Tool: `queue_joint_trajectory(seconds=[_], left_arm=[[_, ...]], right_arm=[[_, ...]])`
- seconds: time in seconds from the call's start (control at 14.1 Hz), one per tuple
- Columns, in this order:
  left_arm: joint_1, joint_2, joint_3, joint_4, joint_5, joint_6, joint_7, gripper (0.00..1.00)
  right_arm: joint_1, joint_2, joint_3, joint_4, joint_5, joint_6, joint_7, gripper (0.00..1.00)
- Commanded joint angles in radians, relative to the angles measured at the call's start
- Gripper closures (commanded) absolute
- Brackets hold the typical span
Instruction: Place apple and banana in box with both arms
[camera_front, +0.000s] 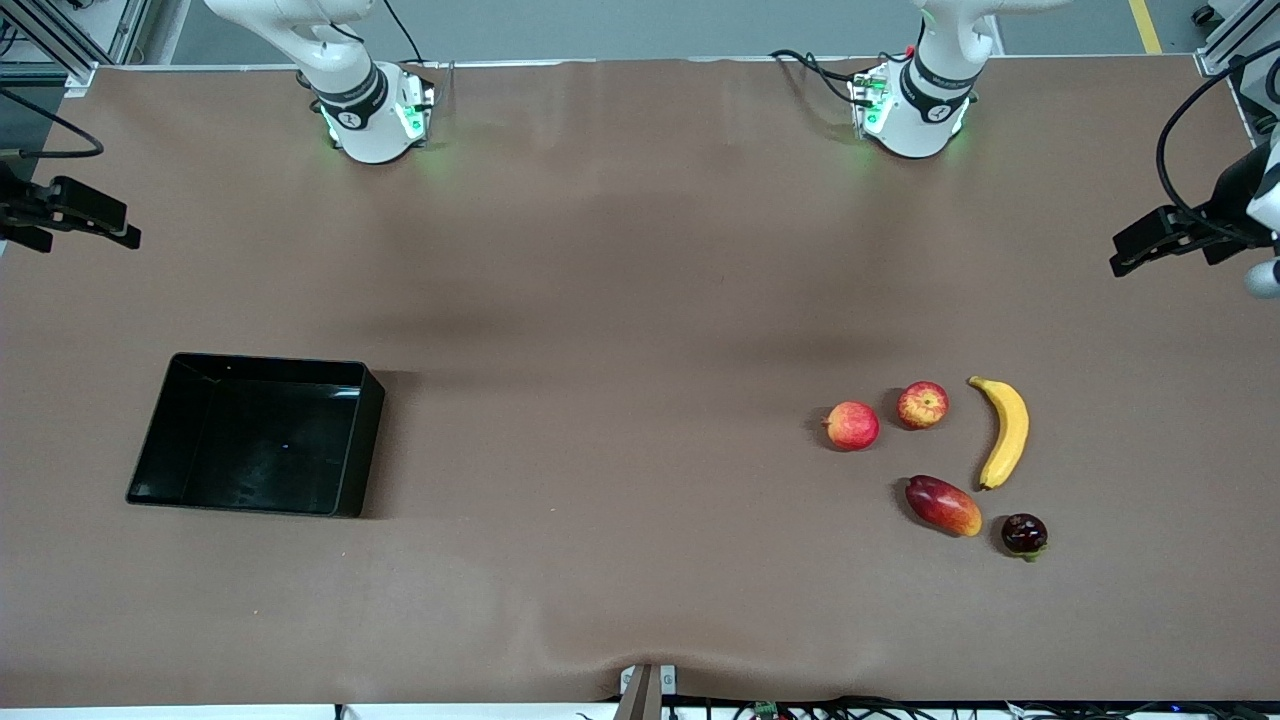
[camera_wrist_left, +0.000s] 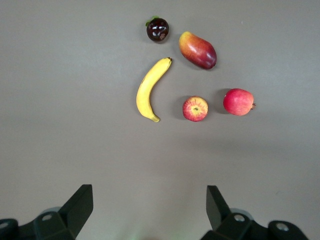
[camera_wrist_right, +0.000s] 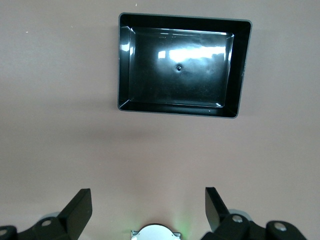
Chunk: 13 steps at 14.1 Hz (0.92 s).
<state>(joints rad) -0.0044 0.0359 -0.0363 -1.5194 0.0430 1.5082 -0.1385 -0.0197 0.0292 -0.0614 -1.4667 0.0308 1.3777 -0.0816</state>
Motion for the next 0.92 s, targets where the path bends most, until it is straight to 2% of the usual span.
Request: queue_joint_trajectory(seconds=[0.0,0.5,0.71,0.85], left_arm=[[-0.002,0.077,-0.001,0.012,-0.011,0.039,-0.010,0.00],[-0.008,0.113,-0.008,-0.283,-0.014,0.432,-0.021,0.00],[-0.009,0.139,-0.011,-0.422,-0.014,0.629,-0.042,0.00],[-0.011,0.176,-0.013,-0.459,-0.015,0.711,-0.052,0.00]], right_arm=[[-0.045,-0.011,0.006,-0.067,-0.017,0.067,-0.010,0.00],[-0.183,0.008,0.006,-0.351,-0.015,0.446,-0.167,0.00],[-0.207,0.089,0.005,-0.376,-0.015,0.567,-0.184,0.00],[-0.215,0.170,0.006,-0.369,-0.017,0.673,-0.225,0.00]])
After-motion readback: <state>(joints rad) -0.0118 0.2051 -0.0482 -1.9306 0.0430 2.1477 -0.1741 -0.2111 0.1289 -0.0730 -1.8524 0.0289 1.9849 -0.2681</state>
